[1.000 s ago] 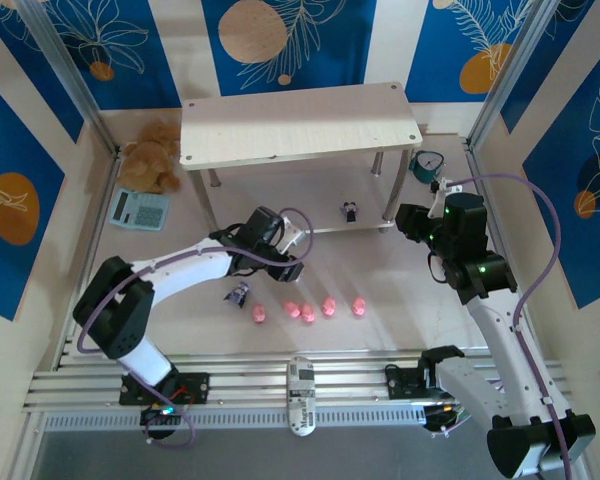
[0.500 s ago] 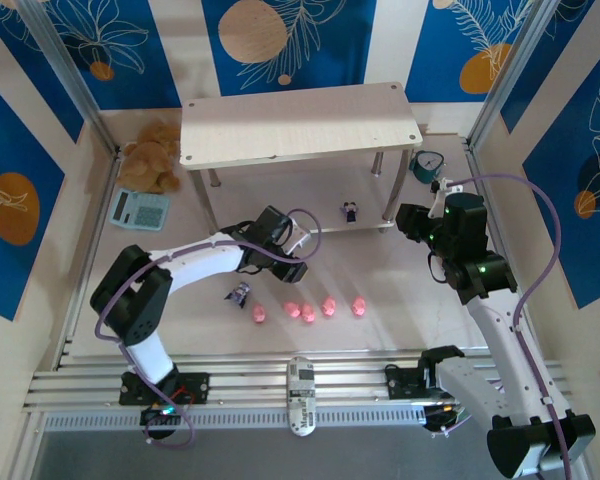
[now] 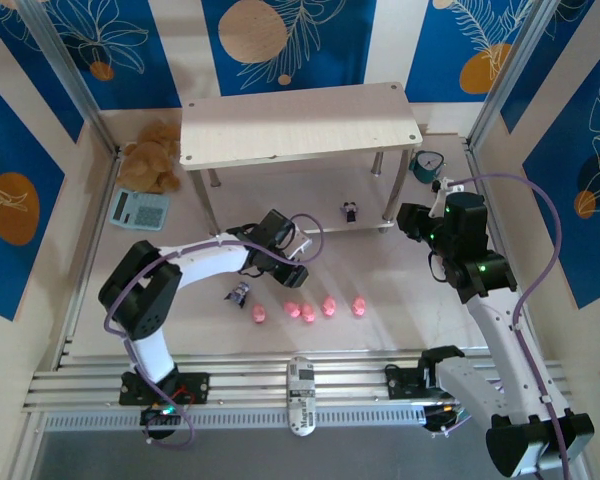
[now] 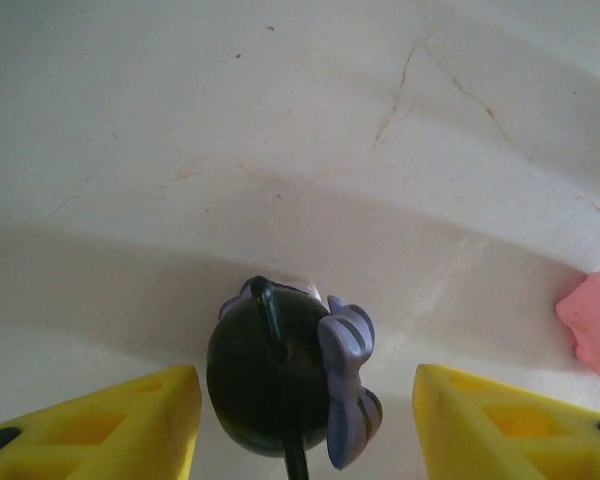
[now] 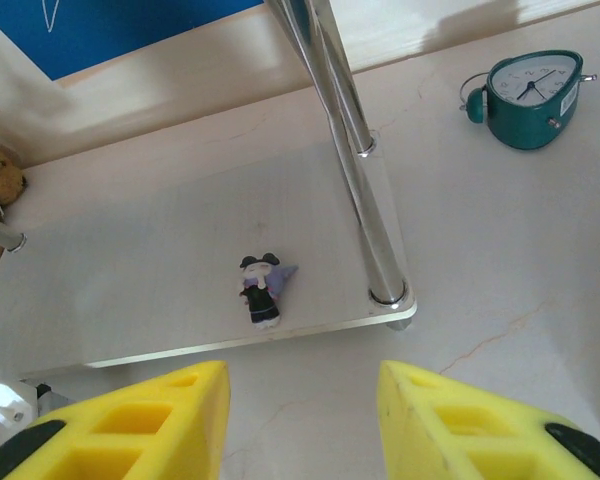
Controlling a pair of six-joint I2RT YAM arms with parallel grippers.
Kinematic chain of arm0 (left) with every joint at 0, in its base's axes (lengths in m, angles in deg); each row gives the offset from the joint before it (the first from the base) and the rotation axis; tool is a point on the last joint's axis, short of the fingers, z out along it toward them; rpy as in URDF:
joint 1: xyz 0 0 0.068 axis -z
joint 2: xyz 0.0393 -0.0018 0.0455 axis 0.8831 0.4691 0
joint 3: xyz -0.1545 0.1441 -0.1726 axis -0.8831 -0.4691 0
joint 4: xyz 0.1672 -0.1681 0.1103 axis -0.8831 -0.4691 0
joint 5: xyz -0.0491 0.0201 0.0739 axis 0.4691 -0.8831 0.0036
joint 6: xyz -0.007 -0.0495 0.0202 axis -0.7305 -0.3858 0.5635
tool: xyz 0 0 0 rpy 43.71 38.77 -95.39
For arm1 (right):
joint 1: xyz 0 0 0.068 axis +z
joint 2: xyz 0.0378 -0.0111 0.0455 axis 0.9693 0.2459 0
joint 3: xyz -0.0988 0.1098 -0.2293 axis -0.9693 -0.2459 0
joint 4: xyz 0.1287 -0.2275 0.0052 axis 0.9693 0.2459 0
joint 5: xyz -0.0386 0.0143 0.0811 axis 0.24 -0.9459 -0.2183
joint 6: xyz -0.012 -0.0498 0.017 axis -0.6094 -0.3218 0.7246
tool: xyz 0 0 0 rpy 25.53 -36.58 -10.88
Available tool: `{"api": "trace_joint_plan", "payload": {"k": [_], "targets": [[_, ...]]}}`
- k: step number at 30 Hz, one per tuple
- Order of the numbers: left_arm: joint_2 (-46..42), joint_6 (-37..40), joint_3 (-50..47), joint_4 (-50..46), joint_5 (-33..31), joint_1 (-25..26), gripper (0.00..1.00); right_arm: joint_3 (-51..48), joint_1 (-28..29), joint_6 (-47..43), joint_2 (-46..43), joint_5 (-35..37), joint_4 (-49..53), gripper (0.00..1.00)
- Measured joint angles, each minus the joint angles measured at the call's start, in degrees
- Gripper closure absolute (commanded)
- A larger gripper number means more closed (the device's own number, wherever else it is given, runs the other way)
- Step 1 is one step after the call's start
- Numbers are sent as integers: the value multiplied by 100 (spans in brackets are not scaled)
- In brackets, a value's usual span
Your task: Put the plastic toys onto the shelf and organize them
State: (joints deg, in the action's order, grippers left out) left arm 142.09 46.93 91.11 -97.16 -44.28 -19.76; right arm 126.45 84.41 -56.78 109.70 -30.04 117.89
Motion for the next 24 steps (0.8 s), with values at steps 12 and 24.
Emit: {"api": "trace_joint_plan", "payload": {"k": [12, 24], "targets": [[59, 26, 63, 7, -9, 0, 55, 0, -44, 0, 0, 0, 2, 56], [188, 170, 275, -81, -83, 9, 69, 0, -140, 0, 0, 0, 2, 56]]}}
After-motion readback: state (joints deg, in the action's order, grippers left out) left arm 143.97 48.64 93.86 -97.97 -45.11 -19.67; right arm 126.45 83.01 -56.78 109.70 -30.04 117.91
